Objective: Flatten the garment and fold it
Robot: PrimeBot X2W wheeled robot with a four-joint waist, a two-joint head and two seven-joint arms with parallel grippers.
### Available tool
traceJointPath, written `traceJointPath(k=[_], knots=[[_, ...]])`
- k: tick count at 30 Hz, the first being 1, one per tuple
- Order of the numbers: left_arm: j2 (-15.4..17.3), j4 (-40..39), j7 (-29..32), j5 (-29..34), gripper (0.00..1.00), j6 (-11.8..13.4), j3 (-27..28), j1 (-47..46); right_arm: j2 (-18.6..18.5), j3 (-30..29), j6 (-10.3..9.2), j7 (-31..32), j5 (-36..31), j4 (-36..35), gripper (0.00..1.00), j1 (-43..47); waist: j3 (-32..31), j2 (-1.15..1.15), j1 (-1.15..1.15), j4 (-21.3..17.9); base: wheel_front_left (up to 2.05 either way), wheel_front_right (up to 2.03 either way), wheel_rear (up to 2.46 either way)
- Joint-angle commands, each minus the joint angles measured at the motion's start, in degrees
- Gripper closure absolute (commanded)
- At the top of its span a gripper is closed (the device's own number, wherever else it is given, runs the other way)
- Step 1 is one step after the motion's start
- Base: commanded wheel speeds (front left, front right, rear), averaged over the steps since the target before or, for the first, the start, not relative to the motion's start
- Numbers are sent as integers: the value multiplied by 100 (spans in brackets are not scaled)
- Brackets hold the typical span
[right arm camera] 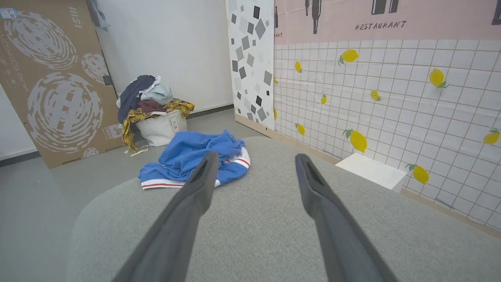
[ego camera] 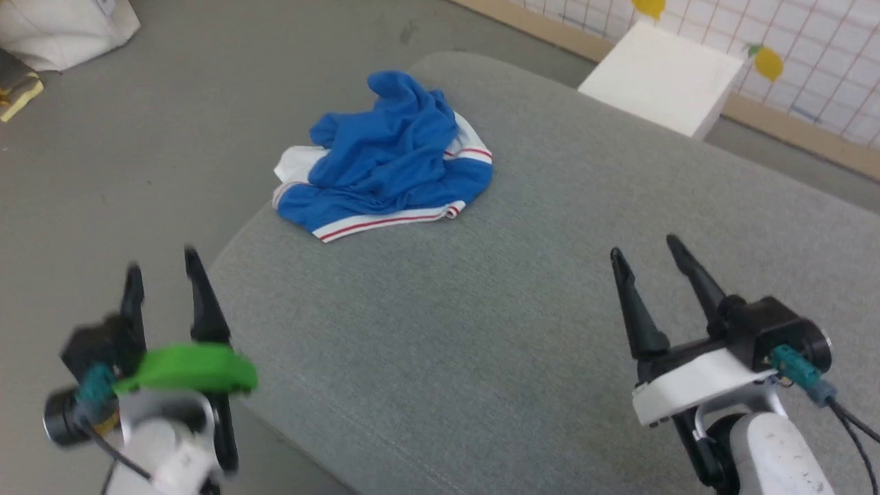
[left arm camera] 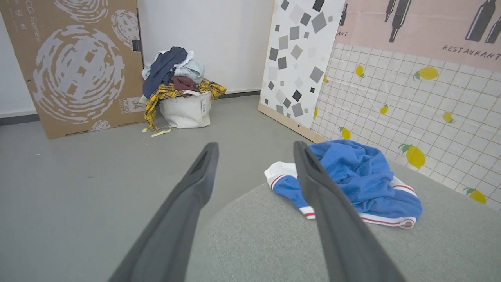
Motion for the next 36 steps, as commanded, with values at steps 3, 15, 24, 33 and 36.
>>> traceJointPath(k=[3, 15, 24, 33, 36], knots=[[172, 273, 59, -321, 0, -158, 131, -809, -13, -32, -10, 136, -206, -253, 0, -211, 876, 0, 0, -535, 0, 0, 0], [1011, 1675, 1622, -1369, 0, -908, 467, -3651, -489, -34, -10, 514, -277, -1198, 0, -803, 2907, 0, 0, -1741, 0, 0, 0], [1574, 2475, 3751, -2017, 0, -689, 653, -4364, -554, 68, -10, 388, -170, -1406, 0, -1052, 3656, 0, 0, -2345, 0, 0, 0], [1581, 2440, 5201, -2380, 0, -177, 696, -3588, -487, 95, -10, 183, -120, -1193, 0, -1074, 3437, 0, 0, -2449, 0, 0, 0], [1632, 2264, 5583, -2459, 100, -180, 651, -3224, -435, 136, -10, 84, -92, -1040, 0, -1063, 3121, 0, 0, -2452, 0, 0, 0]])
